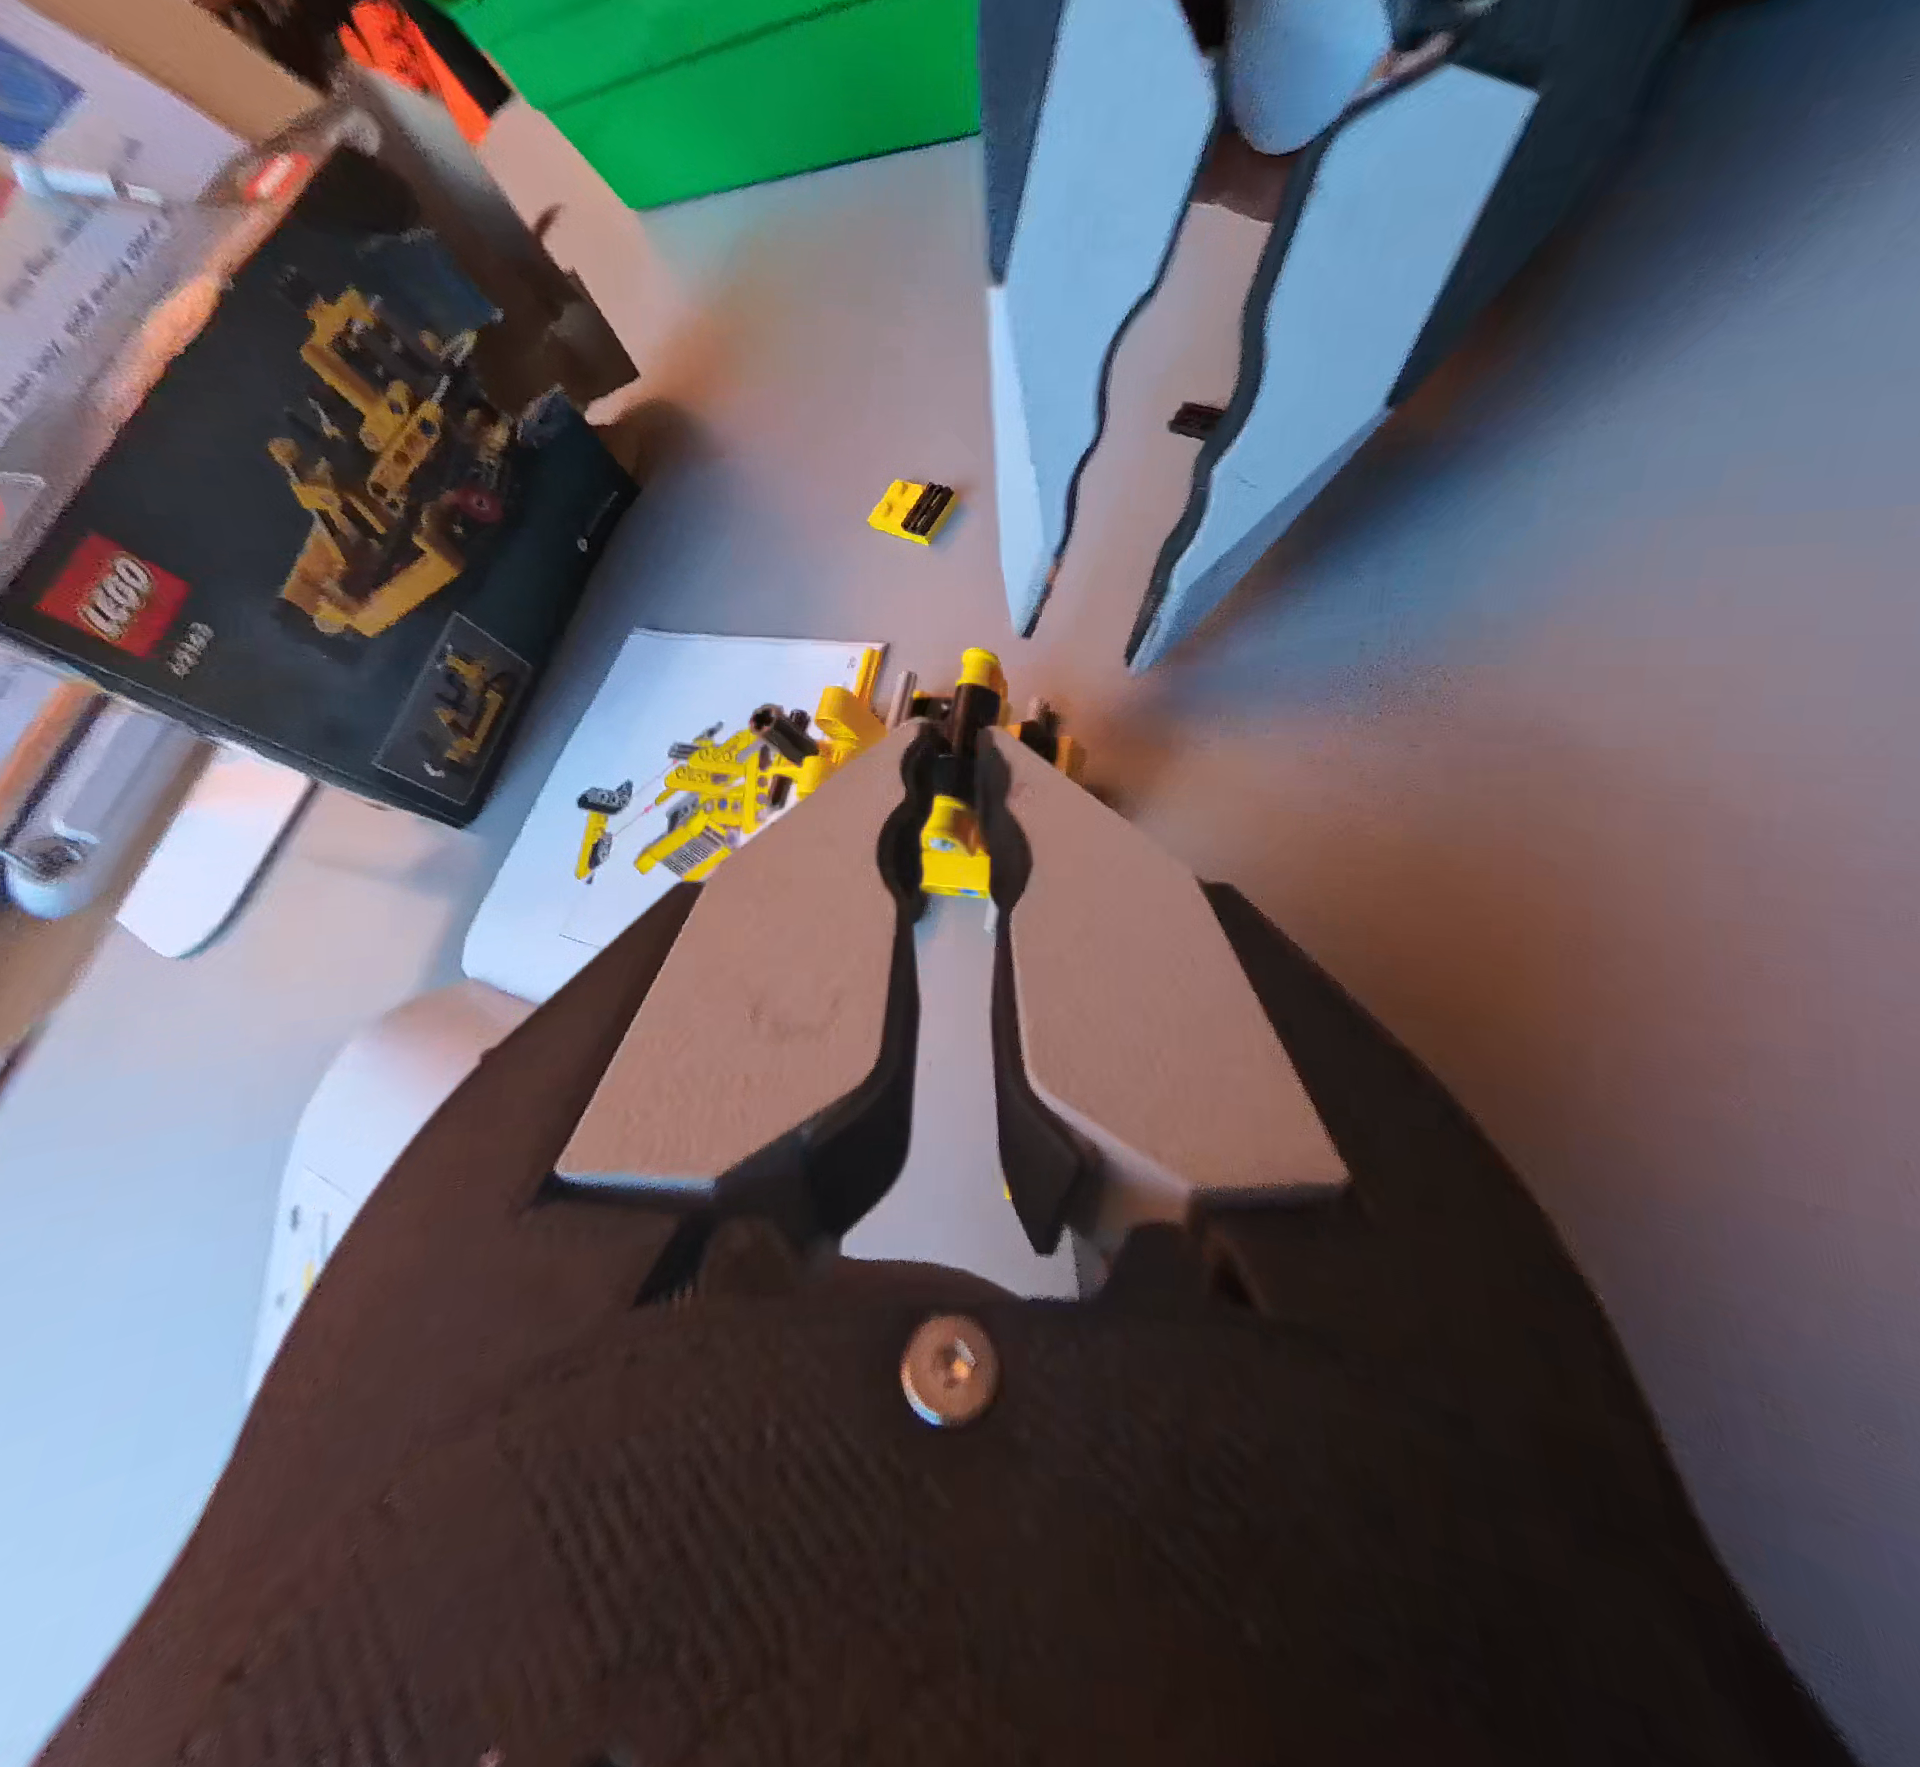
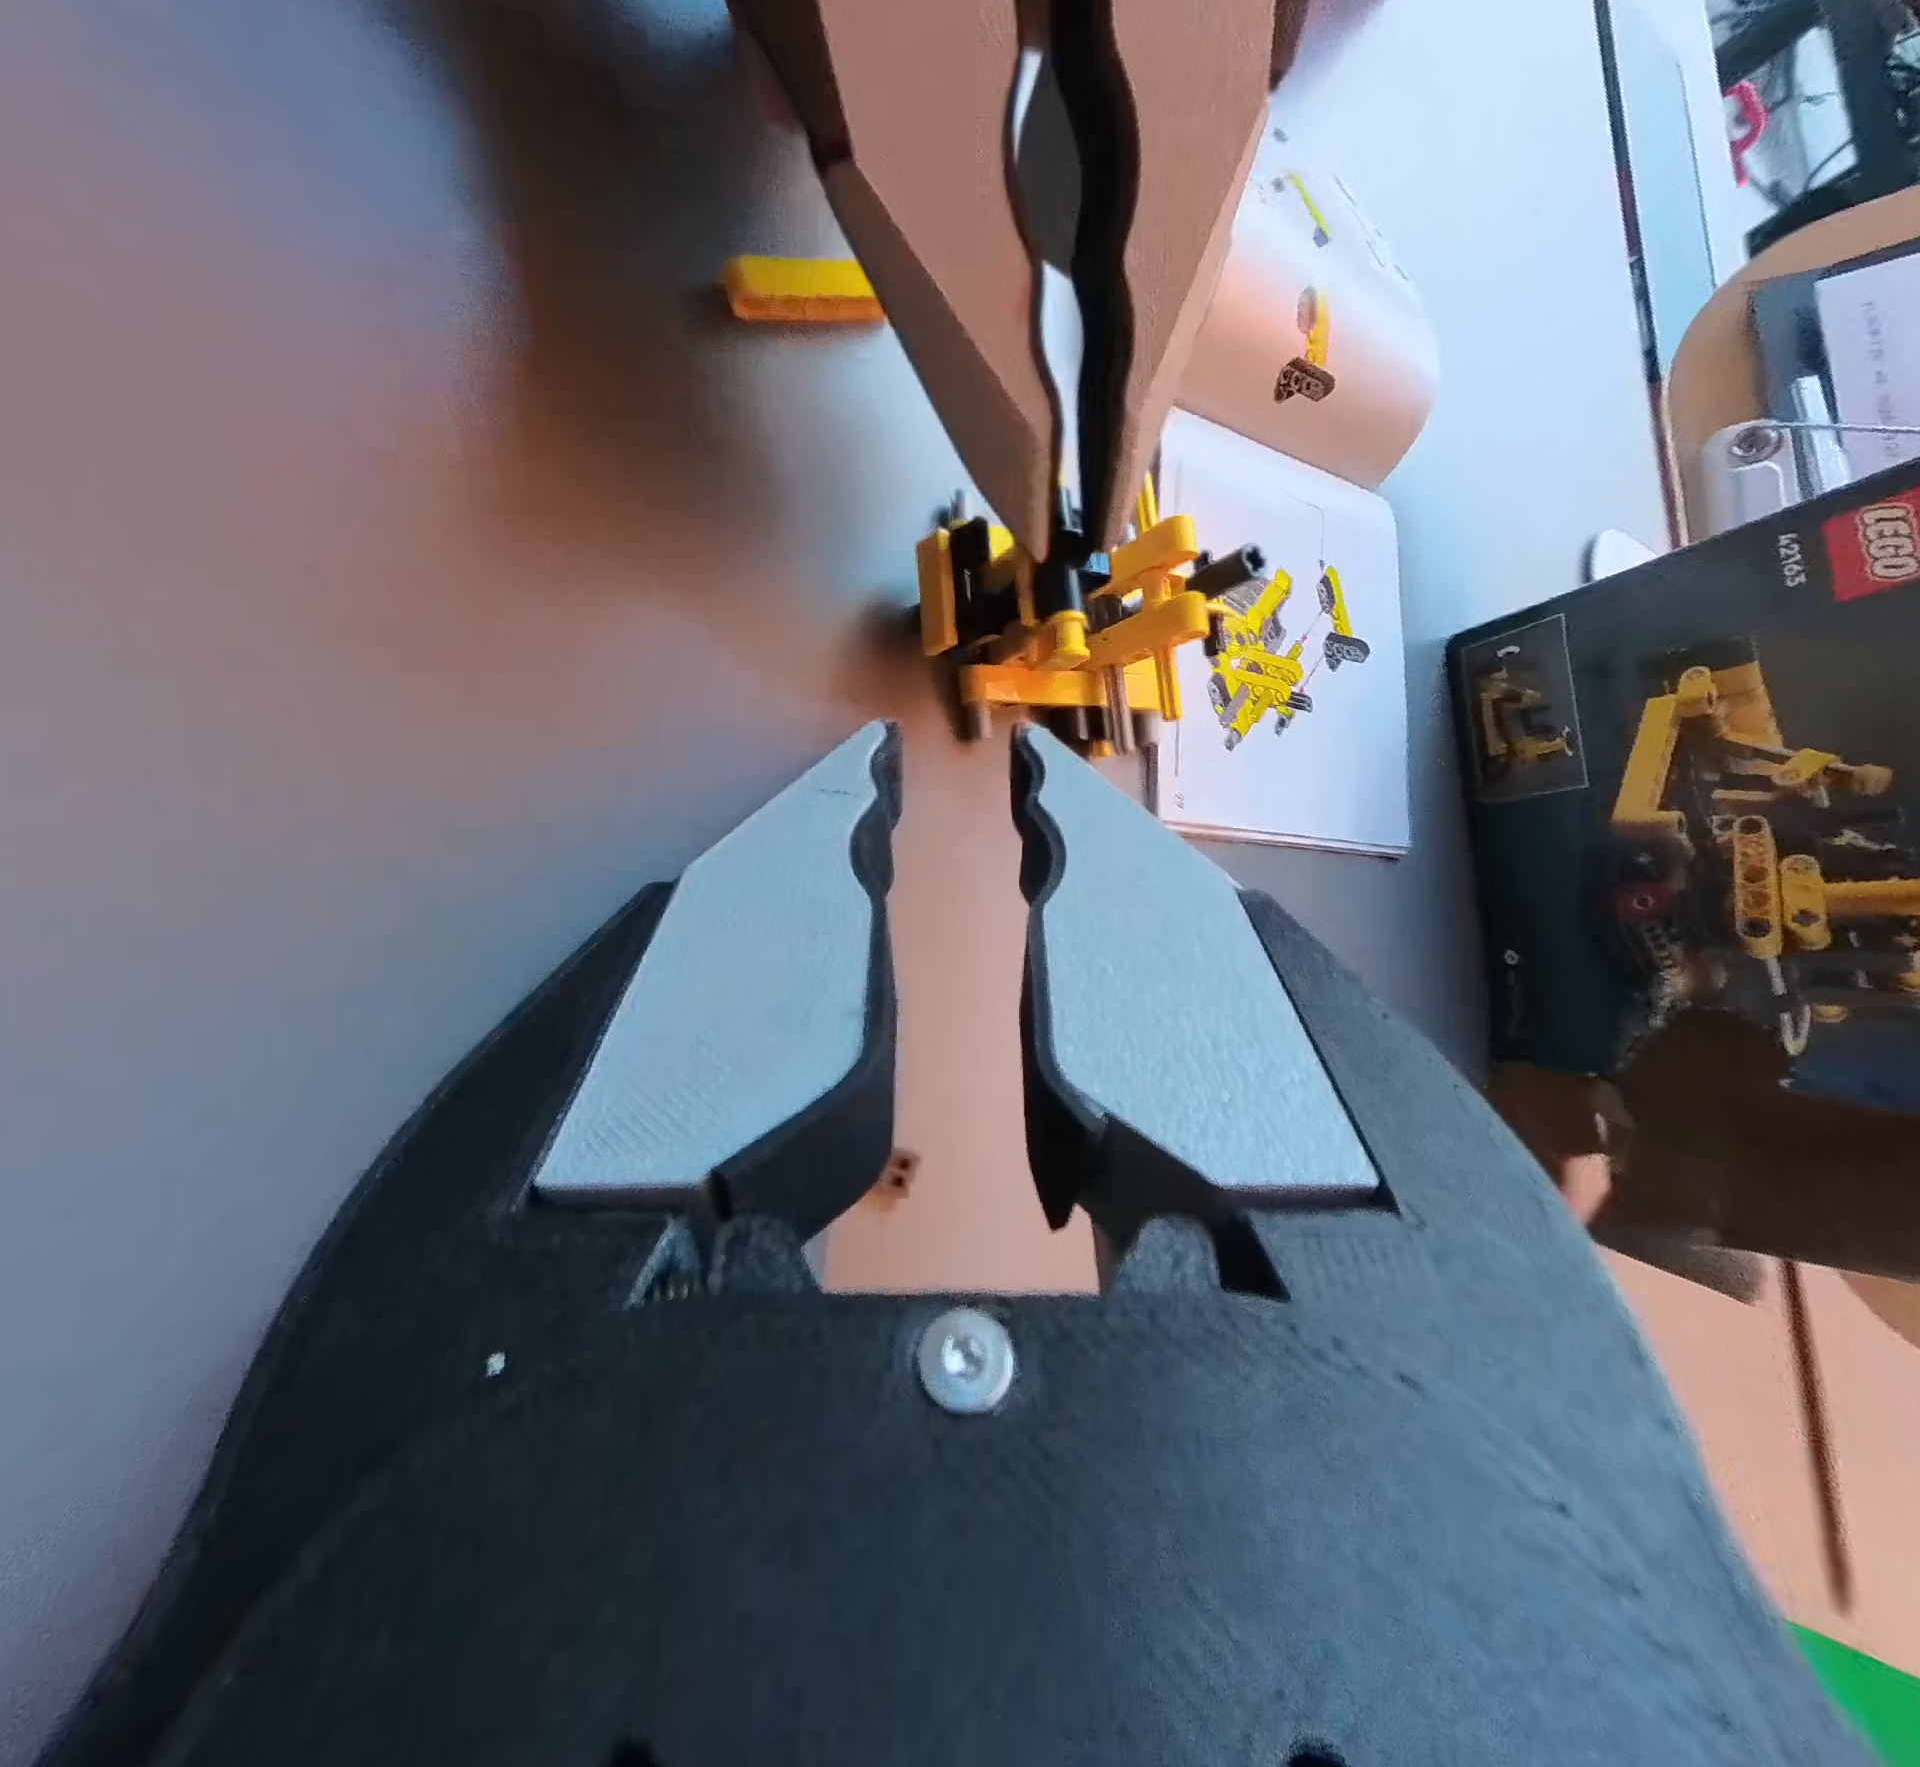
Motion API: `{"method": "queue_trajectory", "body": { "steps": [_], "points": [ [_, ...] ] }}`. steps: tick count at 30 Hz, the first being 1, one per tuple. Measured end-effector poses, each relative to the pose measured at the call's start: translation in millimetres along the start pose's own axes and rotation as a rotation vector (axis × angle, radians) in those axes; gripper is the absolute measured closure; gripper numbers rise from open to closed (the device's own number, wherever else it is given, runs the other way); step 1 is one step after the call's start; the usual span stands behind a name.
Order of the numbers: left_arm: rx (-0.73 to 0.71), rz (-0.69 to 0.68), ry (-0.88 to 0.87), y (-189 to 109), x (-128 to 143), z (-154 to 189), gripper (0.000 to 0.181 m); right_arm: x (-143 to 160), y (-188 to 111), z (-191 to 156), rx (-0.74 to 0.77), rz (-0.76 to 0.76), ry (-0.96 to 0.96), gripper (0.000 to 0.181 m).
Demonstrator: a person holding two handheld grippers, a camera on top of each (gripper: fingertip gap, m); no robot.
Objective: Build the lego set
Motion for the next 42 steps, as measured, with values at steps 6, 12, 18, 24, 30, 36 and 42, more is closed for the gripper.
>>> {"method": "queue_trajectory", "body": {
  "steps": [6,12,18,24,30,36,42],
  "points": [
    [0.183,-0.074,-0.26,2,-5,-15,0.16,-8,10,-5,0.0,-0.02,0.089,0.159],
    [0.189,-0.196,-0.16,8,-8,-19,0.166,-6,15,-6,-0.027,-0.035,0.192,0.164],
    [0.264,-0.267,-0.254,15,-14,-22,0.168,-2,17,-3,-0.02,-0.012,0.28,0.165],
    [0.421,-0.175,-0.662,15,-5,-34,0.168,1,10,2,-0.06,0.089,0.366,0.171],
    [0.535,-0.07,-0.955,12,3,-40,0.168,5,-4,10,-0.093,0.196,0.452,0.172],
    [0.539,-0.044,-0.996,11,5,-36,0.167,10,-8,10,-0.103,0.183,0.445,0.181],
    [0.487,-0.061,-0.955,14,7,-28,0.168,15,-2,6,-0.141,0.116,0.439,0.171]
  ]
}}
Point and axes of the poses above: each gripper's, where its closed fingertips meet, y out along the fingers, x out of its underside, z = x × y across the jaws, the point moved 9 cm from there along -y, back along the fingers, and after that the axes turned 11 degrees about -y, right-handed, at the moved point
